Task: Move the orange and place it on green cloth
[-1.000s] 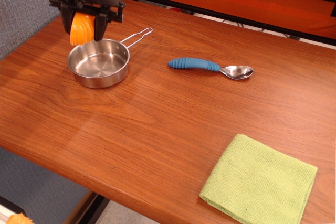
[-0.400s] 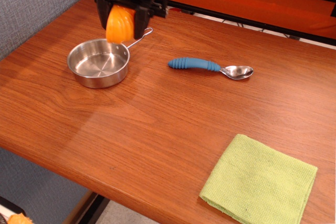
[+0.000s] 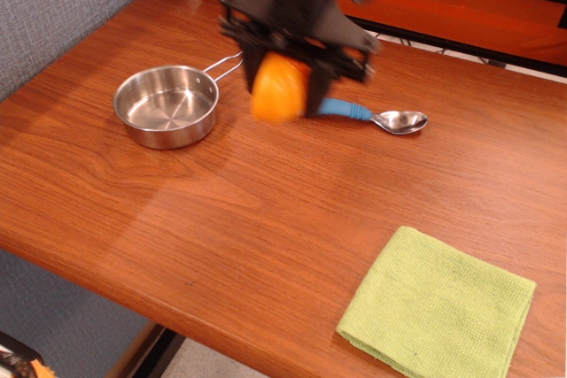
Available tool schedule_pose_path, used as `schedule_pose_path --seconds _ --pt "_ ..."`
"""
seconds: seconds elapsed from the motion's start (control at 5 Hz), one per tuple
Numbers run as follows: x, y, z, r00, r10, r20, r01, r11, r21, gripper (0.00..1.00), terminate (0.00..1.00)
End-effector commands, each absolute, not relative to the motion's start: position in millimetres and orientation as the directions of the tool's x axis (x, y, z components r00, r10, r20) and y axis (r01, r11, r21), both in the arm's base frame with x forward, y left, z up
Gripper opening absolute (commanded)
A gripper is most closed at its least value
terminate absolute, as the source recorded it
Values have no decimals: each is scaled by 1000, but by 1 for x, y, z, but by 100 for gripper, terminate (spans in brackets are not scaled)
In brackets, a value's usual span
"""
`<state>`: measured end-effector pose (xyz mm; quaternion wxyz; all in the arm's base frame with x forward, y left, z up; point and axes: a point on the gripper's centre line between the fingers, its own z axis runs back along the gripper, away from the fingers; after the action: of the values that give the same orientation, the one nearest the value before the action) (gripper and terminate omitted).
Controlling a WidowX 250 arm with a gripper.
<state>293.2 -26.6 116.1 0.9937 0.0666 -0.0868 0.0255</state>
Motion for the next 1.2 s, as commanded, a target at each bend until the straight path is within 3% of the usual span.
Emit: schedule_pose_path --seconds 0.0,0.4,1.0 --pt "256 -76 122 973 -88 214 69 993 92 0 0" --pt "246 -107 99 965 -180 191 174 984 50 0 0" --pt "236 -140 56 958 -271 97 265 962 68 0 0"
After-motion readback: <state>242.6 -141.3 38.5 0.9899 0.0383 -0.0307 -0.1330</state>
